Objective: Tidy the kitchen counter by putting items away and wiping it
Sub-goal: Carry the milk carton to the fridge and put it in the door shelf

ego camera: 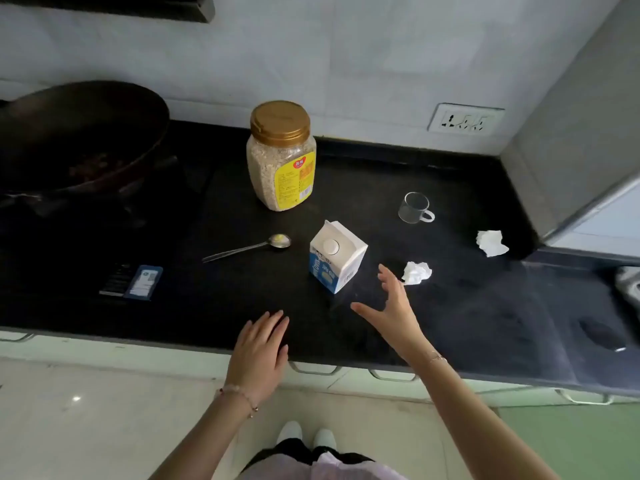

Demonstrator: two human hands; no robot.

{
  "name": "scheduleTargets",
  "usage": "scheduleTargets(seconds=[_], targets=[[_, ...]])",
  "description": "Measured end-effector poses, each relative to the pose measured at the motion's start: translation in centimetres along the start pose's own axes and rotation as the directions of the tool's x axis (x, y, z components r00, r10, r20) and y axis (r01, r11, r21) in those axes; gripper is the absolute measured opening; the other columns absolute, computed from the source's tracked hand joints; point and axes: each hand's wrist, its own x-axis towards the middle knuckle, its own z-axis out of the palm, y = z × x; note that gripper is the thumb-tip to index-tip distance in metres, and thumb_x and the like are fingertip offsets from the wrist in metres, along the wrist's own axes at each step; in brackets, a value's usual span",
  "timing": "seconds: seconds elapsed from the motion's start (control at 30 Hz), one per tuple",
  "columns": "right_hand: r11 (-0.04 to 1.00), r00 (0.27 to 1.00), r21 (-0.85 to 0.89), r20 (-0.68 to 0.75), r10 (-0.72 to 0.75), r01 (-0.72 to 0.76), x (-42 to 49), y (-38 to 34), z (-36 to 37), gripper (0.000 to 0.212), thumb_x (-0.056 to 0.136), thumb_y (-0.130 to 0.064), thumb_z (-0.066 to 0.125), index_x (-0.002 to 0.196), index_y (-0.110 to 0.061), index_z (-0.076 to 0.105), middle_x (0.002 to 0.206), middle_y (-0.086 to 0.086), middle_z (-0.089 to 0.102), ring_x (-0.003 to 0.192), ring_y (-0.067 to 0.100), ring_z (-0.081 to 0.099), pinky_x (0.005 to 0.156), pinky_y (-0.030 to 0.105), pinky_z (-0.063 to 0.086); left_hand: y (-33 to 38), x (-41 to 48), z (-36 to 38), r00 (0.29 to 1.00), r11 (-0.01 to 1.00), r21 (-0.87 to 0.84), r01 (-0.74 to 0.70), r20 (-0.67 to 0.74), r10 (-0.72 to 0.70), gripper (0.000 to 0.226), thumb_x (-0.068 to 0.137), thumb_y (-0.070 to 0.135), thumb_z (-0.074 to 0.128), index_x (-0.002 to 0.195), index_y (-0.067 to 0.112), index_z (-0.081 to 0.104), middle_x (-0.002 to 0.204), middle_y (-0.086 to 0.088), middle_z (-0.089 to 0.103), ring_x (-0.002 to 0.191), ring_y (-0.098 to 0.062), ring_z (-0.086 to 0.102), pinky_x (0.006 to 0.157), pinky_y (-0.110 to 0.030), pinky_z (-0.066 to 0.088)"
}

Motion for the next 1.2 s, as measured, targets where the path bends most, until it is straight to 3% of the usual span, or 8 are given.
scheduleTargets(seconds=[0.13,0.2,0.3,0.5,0.63,0.77,1.07,1.2], targets=[[0.998,0.999,0.047,-0.008,-0.038,0.038,2.3,-2.3,1.3,0.113,0.065,-0.028,0.082,0.148,-0.026,0.005,0.155,-0.001,0.014,0.142,0.016,0.017,0.116,0.041,0.025,0.0,-0.3,0.0,0.997,0.993,-0.108,0.056,0.054,-0.051,0.054,0.066,0.029,0.096,0.117,0.016,0.081,0.122,-0.002,0.080,0.109,-0.024,0.079,0.087,-0.047,0.065],[0.992,0.999,0.120,-0.012,-0.048,0.049,3.2,-2.9,2.1,0.115,0.064,-0.023,0.084,0.148,-0.025,0.006,0.153,-0.002,0.017,0.139,0.012,0.020,0.114,0.038,0.026,-0.1,-0.4,-0.2,0.994,0.995,-0.096,0.007,0.105,0.003,0.034,0.094,0.032,0.063,0.120,0.017,0.080,0.126,-0.001,0.078,0.112,-0.023,0.078,0.088,-0.050,0.064],[0.970,0.996,0.226,-0.041,-0.077,0.084,3.8,-3.4,2.8,0.102,0.066,-0.016,0.082,0.144,-0.025,0.018,0.145,-0.004,0.031,0.127,0.003,0.030,0.106,0.028,0.035,-0.2,-0.7,0.1,0.998,1.000,-0.009,-0.021,0.063,0.021,0.061,0.107,0.035,0.021,0.124,0.020,0.078,0.130,0.002,0.077,0.117,-0.021,0.075,0.092,-0.048,0.063],[0.958,0.993,0.274,-0.105,-0.061,0.088,3.9,-3.7,2.8,0.070,0.069,-0.014,0.078,0.120,-0.033,0.034,0.122,-0.011,0.046,0.117,0.006,0.044,0.091,0.028,0.049,0.1,-0.9,-1.0,0.986,1.000,0.020,-0.009,0.164,0.005,0.032,0.087,0.032,0.071,0.115,0.022,0.082,0.122,0.002,0.080,0.109,-0.019,0.079,0.089,-0.045,0.065],[0.954,0.989,0.280,-0.127,-0.074,0.107,2.9,-4.4,1.9,0.069,0.071,-0.012,0.077,0.125,-0.024,0.037,0.120,-0.008,0.048,0.115,0.009,0.047,0.083,0.020,0.047,0.1,-0.1,-1.7,0.994,0.999,-0.006,0.047,0.097,-0.046,0.058,0.049,0.034,0.103,0.104,0.025,0.085,0.112,0.005,0.083,0.101,-0.016,0.081,0.083,-0.038,0.068],[0.941,0.986,0.305,-0.123,-0.114,0.147,1.5,-5.0,0.8,0.065,0.074,-0.009,0.075,0.125,-0.022,0.037,0.117,-0.009,0.048,0.113,0.008,0.046,0.074,0.011,0.044,0.4,0.6,-3.1,0.999,0.998,-0.060,-0.012,0.039,0.014,0.043,0.102,0.027,0.063,0.144,0.018,0.062,0.153,0.003,0.055,0.145,-0.021,0.051,0.122,-0.042,0.044],[0.909,0.972,0.378,0.076,-0.221,0.177,-0.4,-5.9,0.2,0.061,0.071,-0.011,0.077,0.119,-0.027,0.043,0.120,-0.005,0.059,0.112,0.011,0.056,0.090,0.028,0.049,0.9,-2.7,-4.8,0.949,0.878,-0.375,0.299,0.017,-0.316,0.037,0.111,0.024,0.044,0.146,0.023,0.058,0.140,0.008,0.066,0.125,-0.009,0.064,0.104,-0.022,0.053],[0.914,0.902,0.365,0.311,-0.300,0.178,-1.4,-6.8,2.0,0.060,0.072,-0.011,0.076,0.122,-0.025,0.046,0.117,-0.005,0.062,0.109,0.011,0.059,0.092,0.037,0.052,1.4,-7.9,-3.0,0.782,0.612,-0.531,0.586,0.171,-0.599,0.030,0.111,0.025,0.043,0.131,0.026,0.066,0.128,0.009,0.071,0.115,-0.010,0.067,0.101,-0.025,0.051]])
